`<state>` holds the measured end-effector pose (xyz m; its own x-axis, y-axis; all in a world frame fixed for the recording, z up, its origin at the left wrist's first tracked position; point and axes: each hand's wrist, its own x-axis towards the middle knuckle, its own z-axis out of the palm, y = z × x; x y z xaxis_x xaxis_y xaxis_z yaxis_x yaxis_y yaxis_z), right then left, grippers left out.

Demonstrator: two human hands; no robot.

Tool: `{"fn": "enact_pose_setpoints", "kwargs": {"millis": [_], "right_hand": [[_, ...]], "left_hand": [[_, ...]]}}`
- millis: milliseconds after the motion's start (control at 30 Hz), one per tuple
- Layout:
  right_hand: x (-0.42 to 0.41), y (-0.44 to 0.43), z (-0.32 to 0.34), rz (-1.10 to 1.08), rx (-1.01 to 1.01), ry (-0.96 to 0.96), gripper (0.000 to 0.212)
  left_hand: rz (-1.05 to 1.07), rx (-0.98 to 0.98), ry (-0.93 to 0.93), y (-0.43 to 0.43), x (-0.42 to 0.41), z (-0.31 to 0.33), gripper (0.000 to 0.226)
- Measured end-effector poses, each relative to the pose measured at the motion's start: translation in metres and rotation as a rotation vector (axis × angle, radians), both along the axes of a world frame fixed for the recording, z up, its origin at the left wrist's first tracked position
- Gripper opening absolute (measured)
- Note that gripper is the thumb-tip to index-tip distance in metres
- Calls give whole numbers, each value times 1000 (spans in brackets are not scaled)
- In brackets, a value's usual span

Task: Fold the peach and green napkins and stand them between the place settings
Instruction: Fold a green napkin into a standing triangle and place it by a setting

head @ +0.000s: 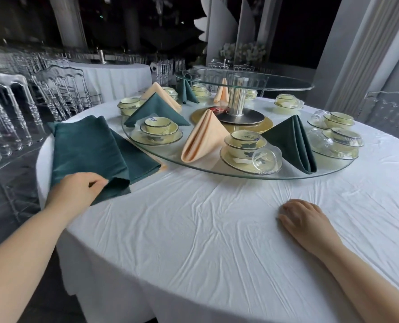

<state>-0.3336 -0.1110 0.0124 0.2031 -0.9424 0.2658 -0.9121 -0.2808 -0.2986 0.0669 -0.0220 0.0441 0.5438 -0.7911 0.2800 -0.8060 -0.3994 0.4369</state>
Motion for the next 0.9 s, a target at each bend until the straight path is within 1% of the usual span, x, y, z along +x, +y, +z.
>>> {"fn": "enact_pose_setpoints", "kwargs": {"millis": [167,233,300,367,433,467,533,567,667,700,733,800,867,900], "right_hand": [[4,7,9,27,-43,-160,32],[15,17,17,95,-28,-301,32],[34,35,30,239,68,-485,34],[58,58,44,370,229,-633,38],[75,71,47,421,343,-743,38],[80,73,45,419,350,-775,32],[82,70,41,366,275,-726,12],[79,67,38,321,234,-674,9],[61,57,29,242,180,-624,33],[54,53,27,219,168,-624,36],[48,48,25,192,152,-627,35],[40,39,23,112,108,-646,26],[35,31,27,41,13,-696,25],[33,28,33,29,-43,-755,26]], "left_hand": [[-206,-238,46,-1,-37,39,24],[-326,-292,55,0,-66,53,17],[-451,-315,92,1,-98,63,13],[-561,-336,163,2,-129,68,12],[-648,-351,227,3,-155,70,11],[-680,-358,258,2,-165,69,11],[-708,-372,315,3,-178,69,20],[-713,-384,336,3,-181,69,23],[-725,-416,377,4,-184,71,22],[-730,-411,377,5,-184,71,19],[-721,-402,374,7,-185,72,17],[-661,-408,402,10,-186,71,17],[-594,-426,529,10,-185,71,23],[-579,-433,650,10,-184,73,26]]}}
